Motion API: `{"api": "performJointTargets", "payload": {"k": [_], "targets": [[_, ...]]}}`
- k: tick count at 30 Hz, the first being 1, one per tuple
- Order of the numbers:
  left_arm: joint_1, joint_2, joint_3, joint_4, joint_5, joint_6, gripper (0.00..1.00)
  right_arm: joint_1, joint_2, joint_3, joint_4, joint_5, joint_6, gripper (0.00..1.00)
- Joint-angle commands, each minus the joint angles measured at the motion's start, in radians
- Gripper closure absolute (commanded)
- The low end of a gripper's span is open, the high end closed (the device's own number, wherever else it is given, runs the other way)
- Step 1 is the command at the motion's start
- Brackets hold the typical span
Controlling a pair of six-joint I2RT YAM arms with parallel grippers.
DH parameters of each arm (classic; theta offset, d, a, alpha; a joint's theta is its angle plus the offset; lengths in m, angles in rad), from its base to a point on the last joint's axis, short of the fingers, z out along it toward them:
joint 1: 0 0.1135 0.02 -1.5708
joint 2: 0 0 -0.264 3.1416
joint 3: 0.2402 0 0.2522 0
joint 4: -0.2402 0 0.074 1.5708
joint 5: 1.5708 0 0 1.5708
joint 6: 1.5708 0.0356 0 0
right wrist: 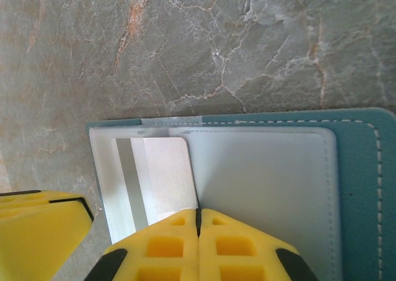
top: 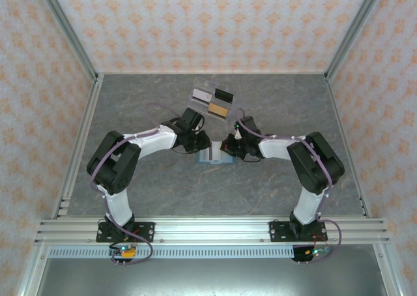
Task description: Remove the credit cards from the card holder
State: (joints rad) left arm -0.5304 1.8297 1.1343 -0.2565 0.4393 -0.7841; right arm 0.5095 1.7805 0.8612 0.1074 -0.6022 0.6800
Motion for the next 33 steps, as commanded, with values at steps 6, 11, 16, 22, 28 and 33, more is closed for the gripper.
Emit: {"api": "performJointTargets", "payload": {"k": [6, 11, 16, 22, 28, 33], "targets": [[-0.009, 0.047, 0.021, -0.042, -0.053, 0.007, 0.84, -0.005, -0.013, -0.02, 0.04, -0.003, 0.009, 0.91], [-0.009, 0.058, -0.001, -0.054, -0.077, 0.002, 0.85, -0.009, 0.01, -0.02, 0.039, -0.011, 0.03, 0.81], [-0.009, 0.068, -0.022, -0.055, -0.086, -0.007, 0.85, -0.009, 0.023, -0.02, 0.055, -0.042, 0.026, 0.77], [-0.009, 0.073, -0.037, -0.047, -0.09, -0.018, 0.87, -0.009, 0.043, -0.008, 0.069, -0.086, 0.02, 0.76], [-0.009, 0.074, -0.041, -0.046, -0.089, -0.022, 0.88, -0.009, 0.06, -0.004, 0.081, -0.107, 0.019, 0.76], [-0.008, 0.074, -0.042, -0.039, -0.085, -0.028, 0.89, -0.009, 0.052, -0.009, 0.107, -0.115, 0.008, 0.84]]}}
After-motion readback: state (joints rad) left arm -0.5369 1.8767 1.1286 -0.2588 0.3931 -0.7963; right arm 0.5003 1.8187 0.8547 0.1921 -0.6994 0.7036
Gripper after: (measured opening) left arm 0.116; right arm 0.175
